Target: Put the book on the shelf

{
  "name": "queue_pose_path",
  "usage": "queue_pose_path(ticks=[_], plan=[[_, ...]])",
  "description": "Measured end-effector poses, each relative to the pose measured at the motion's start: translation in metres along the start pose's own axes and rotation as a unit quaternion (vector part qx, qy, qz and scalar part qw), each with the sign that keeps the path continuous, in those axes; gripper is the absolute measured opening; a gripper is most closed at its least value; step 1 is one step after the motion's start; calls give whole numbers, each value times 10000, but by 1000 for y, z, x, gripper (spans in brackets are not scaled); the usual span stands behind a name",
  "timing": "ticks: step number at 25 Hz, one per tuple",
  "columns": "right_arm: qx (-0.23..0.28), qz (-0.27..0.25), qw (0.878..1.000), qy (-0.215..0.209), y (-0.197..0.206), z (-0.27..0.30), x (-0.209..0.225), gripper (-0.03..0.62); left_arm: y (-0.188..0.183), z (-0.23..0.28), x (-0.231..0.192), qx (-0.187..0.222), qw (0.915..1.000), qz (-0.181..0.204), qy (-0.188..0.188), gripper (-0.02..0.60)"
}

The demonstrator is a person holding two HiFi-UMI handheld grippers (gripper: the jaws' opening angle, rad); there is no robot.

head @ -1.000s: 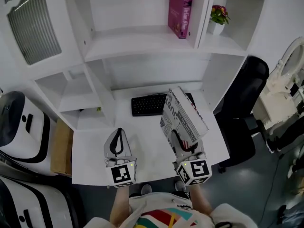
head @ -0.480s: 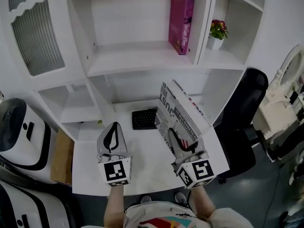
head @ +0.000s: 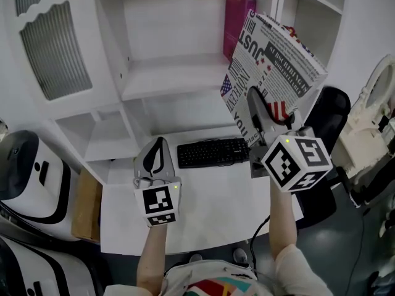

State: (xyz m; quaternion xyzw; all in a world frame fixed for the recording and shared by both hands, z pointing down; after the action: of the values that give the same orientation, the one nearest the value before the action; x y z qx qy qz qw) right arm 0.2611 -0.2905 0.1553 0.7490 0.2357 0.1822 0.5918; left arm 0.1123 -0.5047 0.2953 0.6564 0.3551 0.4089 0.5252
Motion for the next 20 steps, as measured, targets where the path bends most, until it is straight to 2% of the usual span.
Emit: queue_pose_path(ticks=[4, 7, 14, 20], plan=[[-210, 268, 9993, -154, -42, 30, 17, 160, -13, 6, 4, 14, 10000, -20, 61, -3], [-145, 245, 9995, -146, -61, 38, 22, 160, -16, 5, 5, 68, 9999, -47, 59, -3], [-283, 103, 9995, -122, -63, 53, 24, 160, -5, -9, 13, 254, 9997, -57, 9, -3], [-777, -200, 9968, 15, -59, 107, 15, 160, -17, -1, 18, 213, 9994, 106, 268, -5]])
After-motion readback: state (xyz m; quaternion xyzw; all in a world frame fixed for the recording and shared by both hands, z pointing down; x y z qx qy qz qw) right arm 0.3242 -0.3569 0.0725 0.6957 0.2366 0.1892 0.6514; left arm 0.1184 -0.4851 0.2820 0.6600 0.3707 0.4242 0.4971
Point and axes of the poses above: the fingertips, and each gripper's own axes: z forward along the fingers, x to its right, y out of its underside, the point moved 8 cm from there along -z, backward along the fingers, and after that the axes turned 5 degrees about -x, right-handed, at the moved point
